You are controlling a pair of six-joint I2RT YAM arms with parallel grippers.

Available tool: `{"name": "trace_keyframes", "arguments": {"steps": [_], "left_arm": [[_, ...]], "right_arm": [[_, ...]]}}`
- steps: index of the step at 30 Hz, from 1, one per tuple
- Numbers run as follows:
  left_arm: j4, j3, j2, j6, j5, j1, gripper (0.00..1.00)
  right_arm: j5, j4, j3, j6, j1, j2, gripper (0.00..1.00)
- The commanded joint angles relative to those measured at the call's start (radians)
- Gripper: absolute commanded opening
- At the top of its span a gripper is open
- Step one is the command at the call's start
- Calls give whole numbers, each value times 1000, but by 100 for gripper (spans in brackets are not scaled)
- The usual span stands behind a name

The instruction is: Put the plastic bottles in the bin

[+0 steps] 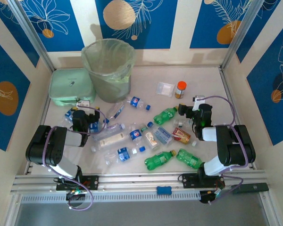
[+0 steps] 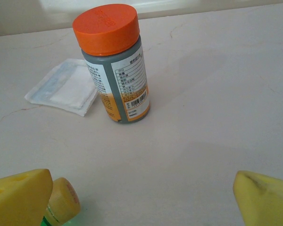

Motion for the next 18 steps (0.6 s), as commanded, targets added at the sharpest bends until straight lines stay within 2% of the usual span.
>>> {"name": "trace_keyframes", "arguments": {"steps": [1,16,18], "left_arm": [[2,17,-1,-4,15,10,100],[0,19,-1,-6,16,10,100],[11,12,-2,-3,13,10,100]], "right_arm": [[-20,19,7,-10,-8,6,99],[-27,22,3,-11,-10,3,99],[3,9,7,-7,-3,-10,100]]}}
